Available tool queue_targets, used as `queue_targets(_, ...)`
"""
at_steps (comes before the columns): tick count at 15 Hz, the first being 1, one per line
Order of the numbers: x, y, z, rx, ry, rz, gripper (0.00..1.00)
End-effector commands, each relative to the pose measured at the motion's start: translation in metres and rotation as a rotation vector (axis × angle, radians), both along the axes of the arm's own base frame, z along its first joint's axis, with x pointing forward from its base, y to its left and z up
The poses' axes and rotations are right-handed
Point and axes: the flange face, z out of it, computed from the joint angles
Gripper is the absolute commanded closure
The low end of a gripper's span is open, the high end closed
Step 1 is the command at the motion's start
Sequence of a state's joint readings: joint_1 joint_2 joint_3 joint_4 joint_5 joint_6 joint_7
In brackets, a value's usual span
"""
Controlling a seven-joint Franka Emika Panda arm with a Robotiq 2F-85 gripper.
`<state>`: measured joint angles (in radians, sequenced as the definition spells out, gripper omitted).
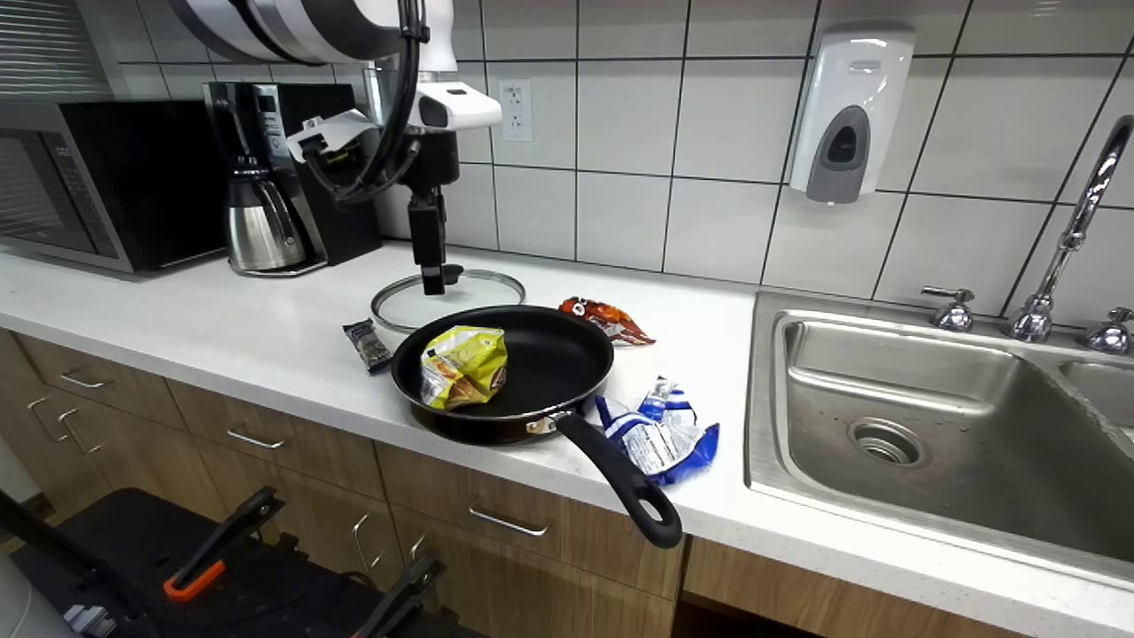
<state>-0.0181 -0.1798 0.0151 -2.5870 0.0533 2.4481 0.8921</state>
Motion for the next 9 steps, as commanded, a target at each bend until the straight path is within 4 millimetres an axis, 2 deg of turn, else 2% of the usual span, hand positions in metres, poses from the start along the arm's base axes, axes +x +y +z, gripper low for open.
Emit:
queue_targets(1, 0.01, -0.023, 0.001, -0.009, 0.001, -0.009, 0.0)
queue_targets(5, 0.02, -0.047, -0.004, 0.001, 0.007, -0.01, 0.0)
queue_targets(9, 0.041, -0.068, -0.005, -0.007, -0.005, 0.005, 0.0)
